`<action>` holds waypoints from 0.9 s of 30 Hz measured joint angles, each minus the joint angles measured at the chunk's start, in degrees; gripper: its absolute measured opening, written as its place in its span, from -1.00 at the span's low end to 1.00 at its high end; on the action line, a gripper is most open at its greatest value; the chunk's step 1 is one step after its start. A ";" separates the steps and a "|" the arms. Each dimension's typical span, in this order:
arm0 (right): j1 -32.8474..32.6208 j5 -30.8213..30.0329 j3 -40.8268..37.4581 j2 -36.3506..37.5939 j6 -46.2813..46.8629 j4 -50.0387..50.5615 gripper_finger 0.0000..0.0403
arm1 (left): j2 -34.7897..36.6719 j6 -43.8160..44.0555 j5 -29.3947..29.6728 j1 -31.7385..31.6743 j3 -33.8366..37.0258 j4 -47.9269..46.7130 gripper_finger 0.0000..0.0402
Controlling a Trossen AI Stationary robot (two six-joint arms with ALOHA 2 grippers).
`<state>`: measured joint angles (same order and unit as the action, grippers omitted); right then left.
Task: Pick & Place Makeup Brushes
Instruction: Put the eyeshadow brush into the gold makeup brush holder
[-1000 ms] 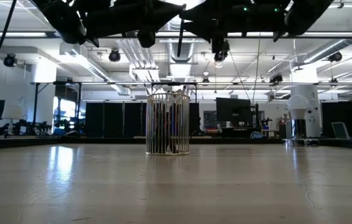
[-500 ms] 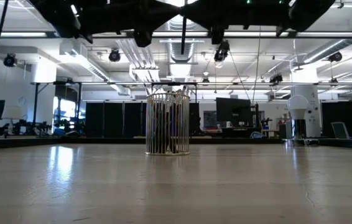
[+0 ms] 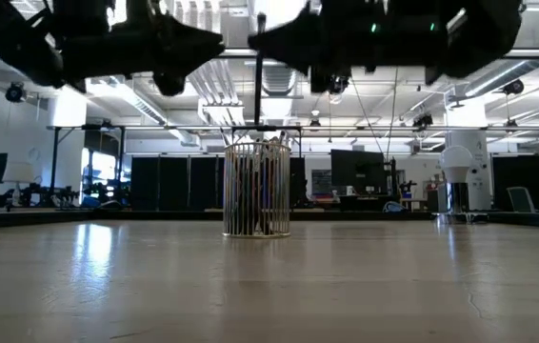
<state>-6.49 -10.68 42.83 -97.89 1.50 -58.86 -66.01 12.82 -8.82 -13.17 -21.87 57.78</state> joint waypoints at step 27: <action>2.28 -4.96 -2.47 -10.19 11.83 -4.41 -0.85 | 0.52 -1.23 2.28 -0.02 4.44 0.08 -0.59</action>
<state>-4.21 -15.63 40.36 -108.07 13.32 -63.26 -65.49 11.60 -6.55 -13.19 -17.43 57.87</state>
